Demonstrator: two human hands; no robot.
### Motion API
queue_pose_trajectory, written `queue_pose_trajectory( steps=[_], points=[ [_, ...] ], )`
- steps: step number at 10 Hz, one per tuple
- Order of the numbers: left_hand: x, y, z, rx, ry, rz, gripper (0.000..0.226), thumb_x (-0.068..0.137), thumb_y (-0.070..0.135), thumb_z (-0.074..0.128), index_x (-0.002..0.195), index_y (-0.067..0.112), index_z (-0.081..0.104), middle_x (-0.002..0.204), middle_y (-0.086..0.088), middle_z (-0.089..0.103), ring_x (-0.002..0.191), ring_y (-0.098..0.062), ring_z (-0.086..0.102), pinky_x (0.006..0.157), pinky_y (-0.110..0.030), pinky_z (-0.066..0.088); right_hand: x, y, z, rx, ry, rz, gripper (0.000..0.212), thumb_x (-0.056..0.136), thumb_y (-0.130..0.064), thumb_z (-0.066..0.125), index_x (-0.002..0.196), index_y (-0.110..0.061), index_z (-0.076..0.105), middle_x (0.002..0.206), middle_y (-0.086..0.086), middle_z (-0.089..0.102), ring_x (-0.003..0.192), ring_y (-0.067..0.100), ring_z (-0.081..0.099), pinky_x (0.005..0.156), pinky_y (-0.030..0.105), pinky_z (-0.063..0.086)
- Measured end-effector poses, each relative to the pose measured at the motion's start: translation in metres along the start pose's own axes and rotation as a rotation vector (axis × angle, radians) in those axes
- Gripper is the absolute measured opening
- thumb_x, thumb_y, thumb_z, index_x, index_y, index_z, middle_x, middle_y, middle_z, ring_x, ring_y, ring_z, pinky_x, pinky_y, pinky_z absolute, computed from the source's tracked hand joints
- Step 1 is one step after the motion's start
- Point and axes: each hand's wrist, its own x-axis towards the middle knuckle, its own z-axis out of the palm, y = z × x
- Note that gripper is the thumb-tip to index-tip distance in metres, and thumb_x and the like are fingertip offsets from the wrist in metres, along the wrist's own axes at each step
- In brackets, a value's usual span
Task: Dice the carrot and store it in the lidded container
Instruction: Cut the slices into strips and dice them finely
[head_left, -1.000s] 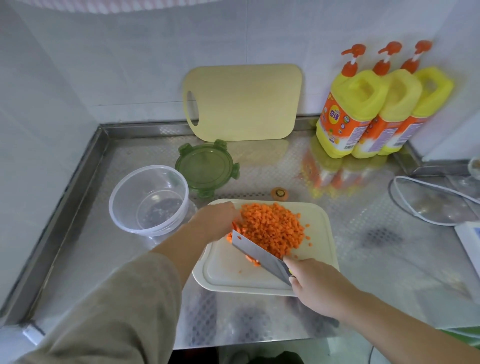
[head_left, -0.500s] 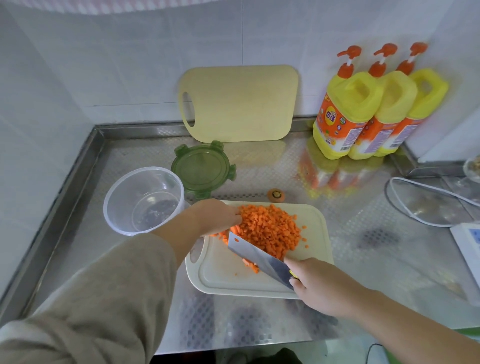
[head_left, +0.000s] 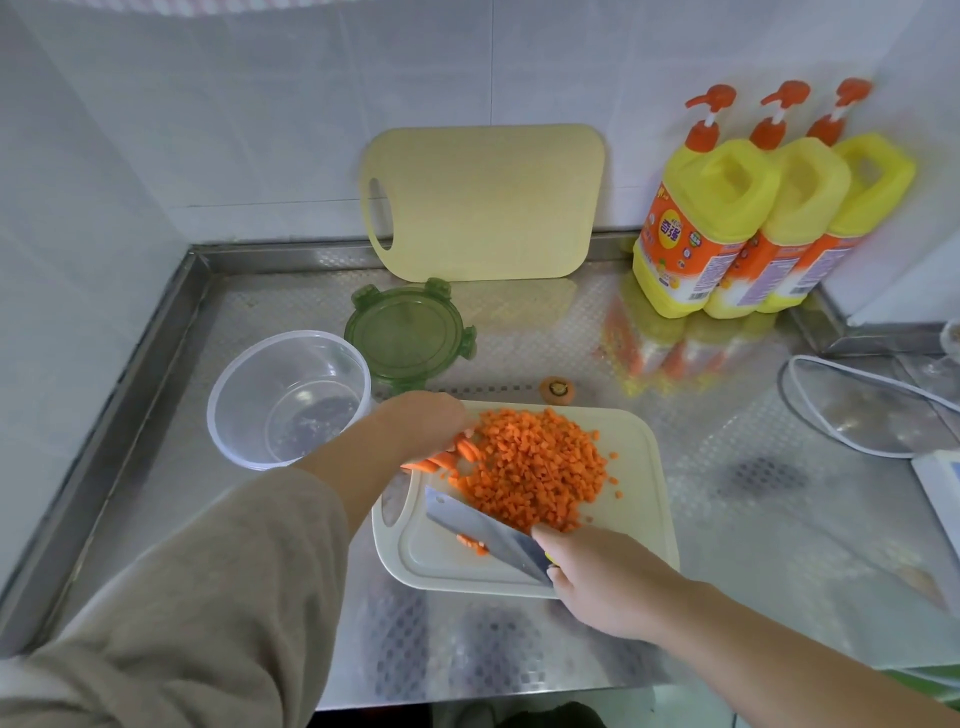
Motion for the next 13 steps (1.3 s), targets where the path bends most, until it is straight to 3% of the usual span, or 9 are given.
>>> queue_pose_trajectory(
  steps=[2,3,5,6,8,9,10,12,13],
  points=[
    [-0.002,0.003,-0.006,-0.031,-0.064,-0.077,0.019,0.084,-0.004,0.042,0.07,0.007,0.05,0.088,-0.017,0.071,0.047,-0.019,0.057,0.041,-0.017,0.04,0.002,0.012,-0.004,0.02,0.041,0.104,0.009,0.097,-0.022,0.038,0.089,-0.019,0.038,0.071,-0.004,0.042,0.058,0.011,0.04,0.049,0.023,0.026],
    [-0.008,0.005,-0.008,-0.106,-0.039,-0.119,0.019,0.094,0.01,0.046,0.078,0.003,0.055,0.063,-0.007,0.068,0.053,-0.018,0.061,0.055,-0.024,0.05,0.002,0.013,-0.005,0.018,0.04,0.108,0.012,0.098,-0.022,0.038,0.087,-0.021,0.035,0.071,-0.004,0.042,0.057,0.009,0.038,0.049,0.023,0.025],
    [-0.013,0.007,-0.008,-0.125,-0.031,-0.114,0.031,0.093,0.01,0.038,0.062,0.009,0.034,0.059,-0.018,0.057,0.028,-0.015,0.031,0.041,-0.017,0.032,0.001,0.015,-0.007,0.036,0.027,0.119,0.012,0.098,-0.023,0.039,0.087,-0.02,0.035,0.071,-0.005,0.041,0.058,0.009,0.037,0.051,0.022,0.026],
    [-0.015,0.007,-0.006,-0.186,-0.049,-0.124,0.028,0.093,0.011,0.042,0.064,0.01,0.04,0.068,-0.017,0.065,0.031,-0.012,0.039,0.044,-0.019,0.035,0.002,0.016,-0.009,0.03,0.026,0.102,0.011,0.098,-0.022,0.038,0.088,-0.019,0.037,0.07,-0.006,0.04,0.058,0.009,0.037,0.051,0.022,0.026],
    [-0.016,0.005,0.001,-0.38,0.015,-0.151,0.02,0.094,0.023,0.054,0.104,0.008,0.062,0.09,-0.007,0.068,0.074,-0.019,0.068,0.077,-0.035,0.057,0.005,0.02,-0.009,0.025,0.025,0.104,0.008,0.097,-0.022,0.04,0.091,-0.016,0.041,0.077,-0.001,0.046,0.067,0.018,0.043,0.053,0.023,0.028],
    [-0.02,0.005,-0.003,-0.006,0.036,0.039,0.031,0.09,0.009,0.058,0.121,0.011,0.056,0.112,-0.007,0.054,0.088,-0.023,0.064,0.074,-0.029,0.055,0.006,0.02,-0.009,0.017,0.024,0.1,0.008,0.097,-0.022,0.04,0.092,-0.015,0.041,0.078,0.0,0.047,0.069,0.02,0.044,0.055,0.028,0.029],
    [-0.014,0.002,0.002,0.149,0.028,0.106,0.014,0.093,0.019,0.056,0.105,0.012,0.059,0.1,-0.008,0.065,0.084,-0.024,0.066,0.083,-0.037,0.057,0.005,0.021,-0.009,0.027,0.021,0.101,0.009,0.097,-0.022,0.04,0.091,-0.016,0.04,0.082,0.002,0.049,0.07,0.02,0.043,0.056,0.031,0.03],
    [-0.01,0.004,-0.01,0.636,0.118,0.343,0.007,0.091,0.015,0.053,0.09,0.014,0.06,0.093,0.001,0.064,0.083,-0.025,0.068,0.062,-0.029,0.055,0.0,0.023,-0.011,0.048,0.059,0.079,0.012,0.098,-0.023,0.039,0.088,-0.015,0.039,0.069,-0.006,0.039,0.061,0.013,0.038,0.052,0.024,0.025],
    [-0.021,0.009,-0.025,0.524,0.287,0.444,0.013,0.093,0.017,0.056,0.097,0.007,0.063,0.095,-0.004,0.059,0.087,-0.02,0.057,0.07,-0.027,0.039,0.0,0.02,-0.011,0.045,0.056,0.061,0.013,0.097,-0.024,0.039,0.086,-0.018,0.037,0.073,-0.003,0.044,0.065,0.017,0.042,0.056,0.029,0.032]
  ],
)
